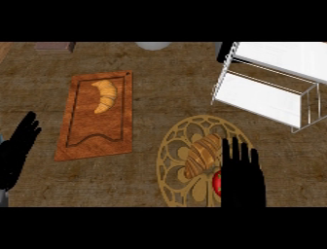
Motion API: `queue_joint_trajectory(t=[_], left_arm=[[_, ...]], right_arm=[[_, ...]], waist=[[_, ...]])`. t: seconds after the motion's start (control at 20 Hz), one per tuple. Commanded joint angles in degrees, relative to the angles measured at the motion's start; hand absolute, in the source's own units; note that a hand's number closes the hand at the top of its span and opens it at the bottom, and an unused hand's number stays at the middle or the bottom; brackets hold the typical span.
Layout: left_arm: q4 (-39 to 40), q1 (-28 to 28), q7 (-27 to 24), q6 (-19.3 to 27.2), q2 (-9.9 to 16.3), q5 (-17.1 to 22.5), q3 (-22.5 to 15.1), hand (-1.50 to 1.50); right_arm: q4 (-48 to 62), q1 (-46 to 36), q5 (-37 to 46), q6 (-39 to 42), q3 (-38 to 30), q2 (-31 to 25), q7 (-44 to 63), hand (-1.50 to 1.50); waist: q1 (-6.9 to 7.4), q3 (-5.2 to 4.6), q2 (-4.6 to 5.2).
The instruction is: Pick the tomato from the placemat and place it in the tiered shelf
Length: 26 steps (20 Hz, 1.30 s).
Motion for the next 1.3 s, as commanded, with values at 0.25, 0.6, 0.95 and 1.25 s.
queue_joint_trajectory(t=[0.25, 0.6, 0.95, 1.25], left_arm=[[-2.2, 2.0, 1.5, -2.5, -2.0, -2.7, 3.2, 0.0], [-3.0, 2.1, 0.7, -5.0, -3.7, -4.3, 4.6, 0.0], [-3.0, 2.9, 1.8, -7.1, -3.4, -3.9, 7.1, 0.0], [-7.1, 4.7, 2.5, -4.8, -6.4, -7.1, 5.7, 0.0]], right_arm=[[6.9, -0.4, 0.1, -5.5, -4.7, -1.1, -4.2, -1.5], [11.2, -0.8, 0.0, -6.4, -5.4, 0.8, -4.8, 1.5], [13.1, -1.1, -0.4, -7.9, -6.4, -3.3, -10.8, 1.5], [11.8, -0.2, 3.6, -12.0, -4.3, -4.5, -11.0, 1.5]], waist=[[0.11, 0.02, -0.01], [0.09, 0.01, -0.02], [0.23, 0.02, -0.02], [0.21, 0.03, -0.04]])
